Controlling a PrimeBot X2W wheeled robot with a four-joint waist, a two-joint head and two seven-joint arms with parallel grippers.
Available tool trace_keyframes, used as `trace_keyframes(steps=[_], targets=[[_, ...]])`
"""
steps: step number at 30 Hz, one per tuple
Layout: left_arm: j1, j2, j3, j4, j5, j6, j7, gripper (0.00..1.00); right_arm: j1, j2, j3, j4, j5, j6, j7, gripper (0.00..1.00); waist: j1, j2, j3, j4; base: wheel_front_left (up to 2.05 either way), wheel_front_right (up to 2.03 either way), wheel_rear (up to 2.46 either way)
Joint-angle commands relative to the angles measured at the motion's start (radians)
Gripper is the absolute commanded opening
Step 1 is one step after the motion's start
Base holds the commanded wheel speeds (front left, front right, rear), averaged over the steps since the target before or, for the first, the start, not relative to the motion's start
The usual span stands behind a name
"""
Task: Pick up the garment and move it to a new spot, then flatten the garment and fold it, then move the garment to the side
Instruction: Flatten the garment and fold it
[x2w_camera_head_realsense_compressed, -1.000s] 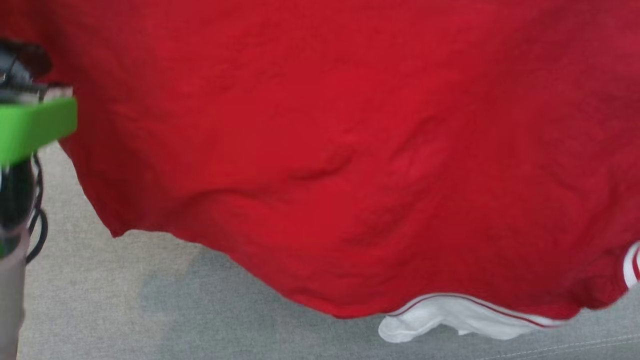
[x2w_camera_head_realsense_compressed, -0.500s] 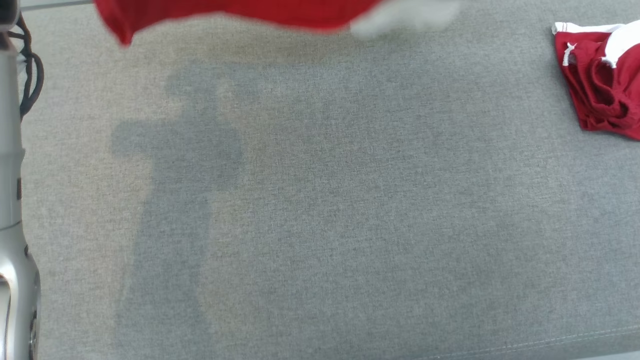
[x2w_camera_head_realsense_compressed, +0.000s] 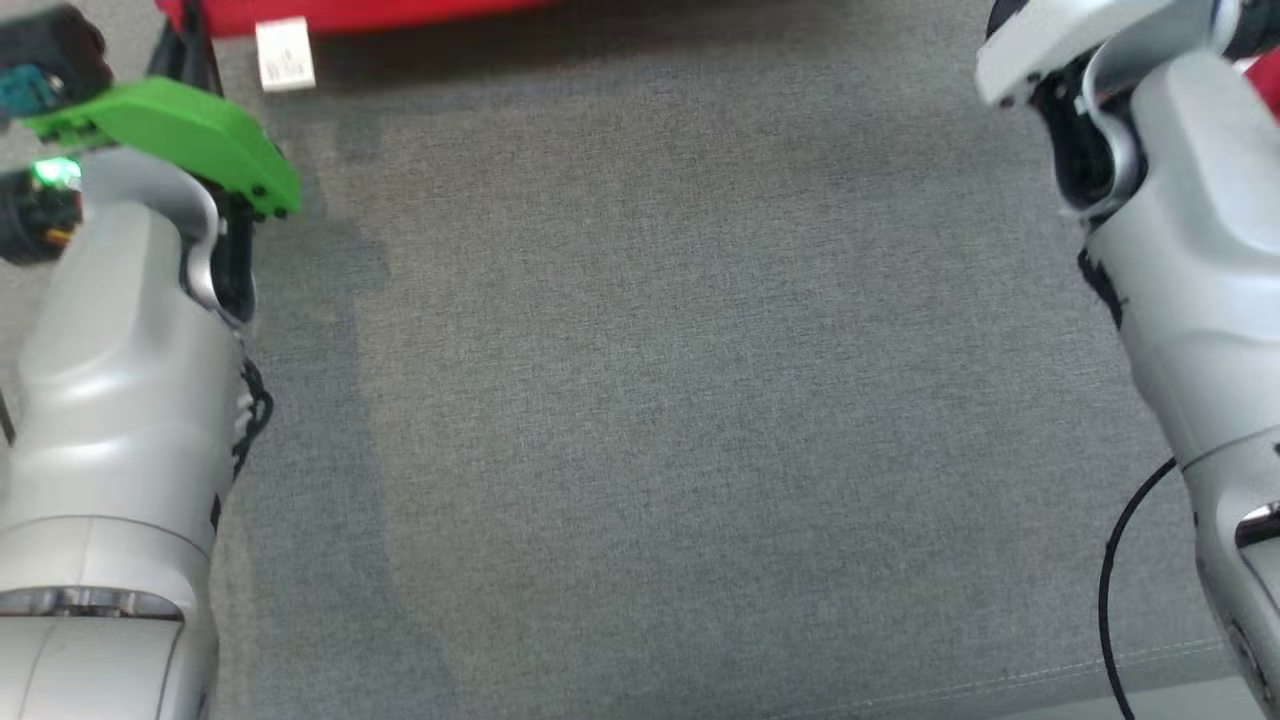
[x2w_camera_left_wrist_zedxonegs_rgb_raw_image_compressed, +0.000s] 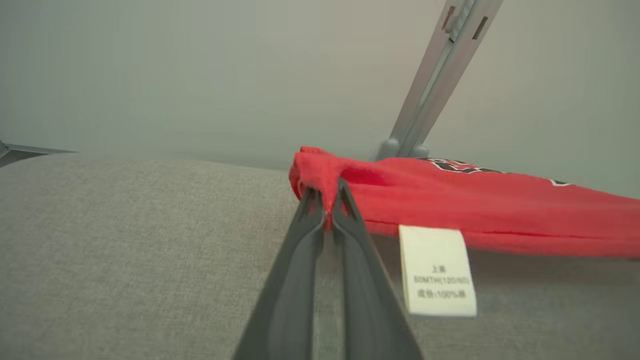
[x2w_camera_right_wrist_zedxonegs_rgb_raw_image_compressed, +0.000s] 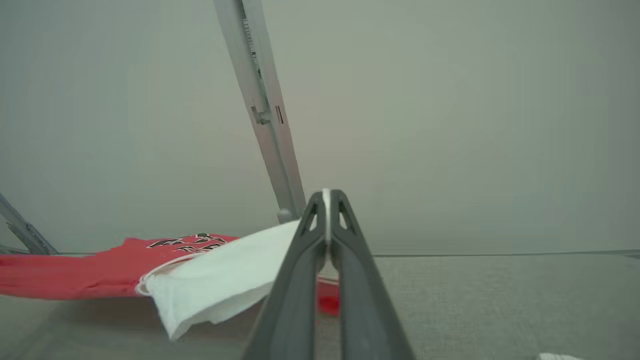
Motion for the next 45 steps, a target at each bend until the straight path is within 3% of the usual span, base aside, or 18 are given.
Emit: trace_keyframes(steps=[1,6,10,13,18,24,28,35,40,45], targets=[[0.018,-0.008,0.008,0.022,-0.016,-0.011,-0.013,0.0,0.023,0.0,0.012,0.022,0.022,-0.001,-0.019,0.0,0.0,0.0,0.007,0.0,0.0,0.0,0.0],[0.108,-0.038,0.026,0.091,-0.046,-0.037,-0.044,0.0,0.163,-0.004,0.074,0.011,0.109,-0.001,-0.064,0.0,0.0,0.0,0.008,0.01,0.0,0.0,0.0],[0.209,-0.022,0.062,0.045,-0.061,-0.051,-0.055,0.0,0.315,-0.038,0.051,-0.119,0.149,-0.001,-0.072,0.0,0.0,0.0,-0.012,0.007,0.0,0.0,0.0],[0.342,-0.006,0.125,-0.092,-0.062,-0.05,-0.054,0.0,0.492,-0.049,-0.001,-0.276,0.136,-0.001,-0.073,0.0,0.0,0.0,-0.04,0.005,0.0,0.0,0.0],[0.599,-0.028,0.2,-0.36,0.0,-0.031,-0.054,0.0,0.782,-0.047,-0.112,-0.521,0.07,-0.002,-0.073,0.0,0.0,0.0,-0.095,0.011,0.0,0.0,0.0],[0.9,-0.047,0.214,-0.655,0.044,0.035,-0.042,0.0,1.092,-0.007,-0.224,-0.771,-0.014,-0.002,-0.05,0.0,0.0,0.0,-0.146,0.012,0.0,0.0,0.0],[1.079,-0.044,0.217,-0.901,0.038,0.099,0.056,0.0,1.254,0.034,-0.294,-0.938,-0.063,-0.002,0.045,0.0,0.0,0.0,-0.165,0.014,0.0,0.0,0.0],[1.274,-0.026,0.204,-1.237,0.055,0.206,0.269,0.0,1.37,0.094,-0.359,-1.115,-0.106,-0.002,0.175,0.0,0.0,0.0,-0.175,0.011,0.0,0.0,0.0],[1.278,0.01,0.195,-1.318,0.046,0.225,0.39,0.0,1.341,0.1,-0.369,-1.137,-0.11,-0.002,0.222,0.0,0.0,0.0,-0.164,0.013,0.0,0.0,0.0],[1.198,0.047,0.182,-1.315,0.005,0.224,0.54,0.0,1.255,0.072,-0.363,-1.105,-0.104,-0.001,0.278,0.0,0.0,0.0,-0.115,0.021,0.0,0.0,0.0]])
